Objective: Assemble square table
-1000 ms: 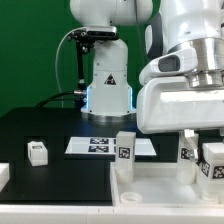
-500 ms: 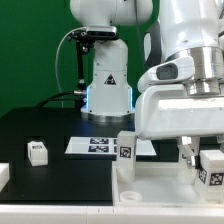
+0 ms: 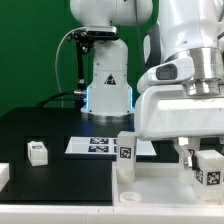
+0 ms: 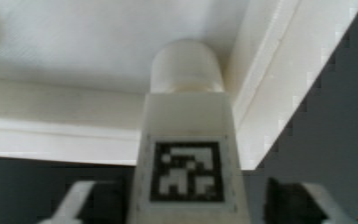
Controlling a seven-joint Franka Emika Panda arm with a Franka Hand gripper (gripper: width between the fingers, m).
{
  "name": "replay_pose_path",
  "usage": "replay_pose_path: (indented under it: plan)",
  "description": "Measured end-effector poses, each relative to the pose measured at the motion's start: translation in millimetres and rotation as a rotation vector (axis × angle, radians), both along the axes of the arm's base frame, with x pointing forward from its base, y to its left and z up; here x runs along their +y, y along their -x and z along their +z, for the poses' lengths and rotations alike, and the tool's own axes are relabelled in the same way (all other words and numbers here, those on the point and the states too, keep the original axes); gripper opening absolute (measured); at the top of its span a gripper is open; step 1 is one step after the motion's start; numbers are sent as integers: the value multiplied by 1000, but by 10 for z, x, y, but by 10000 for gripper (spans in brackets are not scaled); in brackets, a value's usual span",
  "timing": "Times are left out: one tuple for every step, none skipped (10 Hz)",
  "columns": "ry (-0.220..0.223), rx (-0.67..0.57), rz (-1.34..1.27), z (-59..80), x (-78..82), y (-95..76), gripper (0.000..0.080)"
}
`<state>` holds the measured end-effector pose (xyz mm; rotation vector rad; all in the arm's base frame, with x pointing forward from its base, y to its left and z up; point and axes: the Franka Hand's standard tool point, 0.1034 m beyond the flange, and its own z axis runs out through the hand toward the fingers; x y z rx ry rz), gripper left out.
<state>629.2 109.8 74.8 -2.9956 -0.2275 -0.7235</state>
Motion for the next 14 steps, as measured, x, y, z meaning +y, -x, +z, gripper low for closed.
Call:
replay_pose_path:
  plan:
    - [0,0,0,0,0,0,575]
    - [1,39,1,-18,2,13,575]
    - [1,85,3,66,-2,-55,634]
    - [3,72,2,116,-62,-119,645]
    - [2,171,-4,60,-101,-59,645]
    - [2,239,-1,83,-96,-83,648]
    - [2,259,1,72,-93,-97,648]
    - [1,349,-2,27,-81,-15,648]
    - [-1,435,0,39,-41,-14,648]
    - [-5,414,-1,57,-2,-96,648]
    - [-7,418,-12,40,-12,-80,648]
    - [-9,419,-19,39,-12,-79,533]
    - [-12,420,-31,38,-11,-79,397]
    - [-28,425,-90,38,-9,-79,397]
